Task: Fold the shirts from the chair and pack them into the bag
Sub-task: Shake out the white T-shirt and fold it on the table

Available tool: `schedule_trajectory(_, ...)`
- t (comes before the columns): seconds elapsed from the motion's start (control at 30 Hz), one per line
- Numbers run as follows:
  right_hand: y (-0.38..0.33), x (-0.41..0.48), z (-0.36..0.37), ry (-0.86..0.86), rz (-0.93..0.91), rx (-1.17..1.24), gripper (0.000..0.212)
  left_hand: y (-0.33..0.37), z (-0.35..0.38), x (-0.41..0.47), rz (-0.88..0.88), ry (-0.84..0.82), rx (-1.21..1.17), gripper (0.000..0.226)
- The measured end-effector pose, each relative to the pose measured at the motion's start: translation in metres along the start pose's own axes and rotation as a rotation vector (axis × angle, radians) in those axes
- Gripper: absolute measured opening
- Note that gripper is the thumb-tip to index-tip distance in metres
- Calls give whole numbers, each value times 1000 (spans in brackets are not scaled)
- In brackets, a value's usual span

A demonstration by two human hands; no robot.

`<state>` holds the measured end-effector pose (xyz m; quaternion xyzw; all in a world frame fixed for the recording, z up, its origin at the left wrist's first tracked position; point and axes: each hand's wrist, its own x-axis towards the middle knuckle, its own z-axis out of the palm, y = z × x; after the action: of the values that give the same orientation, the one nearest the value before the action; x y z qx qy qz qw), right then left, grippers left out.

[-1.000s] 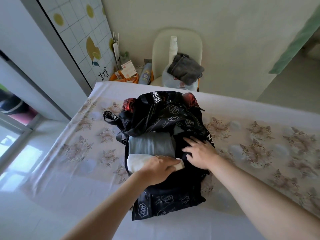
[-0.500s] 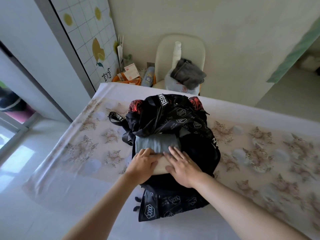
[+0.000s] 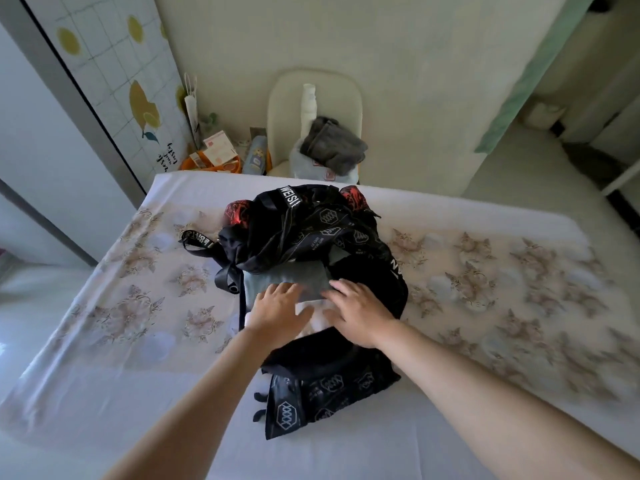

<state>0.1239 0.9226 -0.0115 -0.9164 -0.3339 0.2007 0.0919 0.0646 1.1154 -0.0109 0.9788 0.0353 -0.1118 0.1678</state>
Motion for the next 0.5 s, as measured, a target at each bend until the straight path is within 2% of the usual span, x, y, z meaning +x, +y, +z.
schedule_trajectory(0.1, 34, -33, -27, 136, 48, -24, 54, 57, -13, 23, 67, 13, -109, 54)
schedule_trajectory(0.2, 88, -77, -53, 224, 155, -13, 53, 128, -13, 41, 213, 23, -173, 53)
schedule_trajectory(0.33, 181, -169, -67, 266, 315, 37, 46, 246, 9, 59, 345, -147, -205, 47)
schedule_trajectory(0.5, 319, -338, -45, 253, 622, 157, 45, 428, 83, 58, 488, -297, -212, 43)
